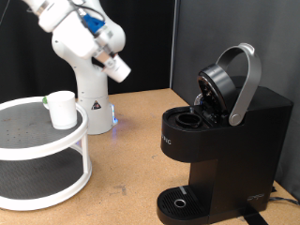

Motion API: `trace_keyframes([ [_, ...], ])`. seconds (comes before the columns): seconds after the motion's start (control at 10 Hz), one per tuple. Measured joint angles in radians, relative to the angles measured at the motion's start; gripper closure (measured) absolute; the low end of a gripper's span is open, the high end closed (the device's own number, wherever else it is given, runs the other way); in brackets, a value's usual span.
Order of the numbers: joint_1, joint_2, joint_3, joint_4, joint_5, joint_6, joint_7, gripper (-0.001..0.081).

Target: Make a cup of coffee with the keurig machine

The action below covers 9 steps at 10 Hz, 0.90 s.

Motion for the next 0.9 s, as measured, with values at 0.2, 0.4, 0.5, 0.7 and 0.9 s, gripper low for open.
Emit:
trace_keyframes([
  [0.2,0.029,0.034,0.024,0.056,0.006,-0.057,0.086,0.0378],
  [0.4,0.054,0.069,0.053,0.11,0.006,-0.084,0.135,0.0378],
  [0.5,0.065,0.087,0.066,0.138,0.007,-0.087,0.152,0.0378],
  [0.7,0.084,0.124,0.091,0.192,0.009,-0.081,0.173,0.0378],
  [0.9,0.095,0.165,0.116,0.247,0.009,-0.065,0.195,0.0378],
])
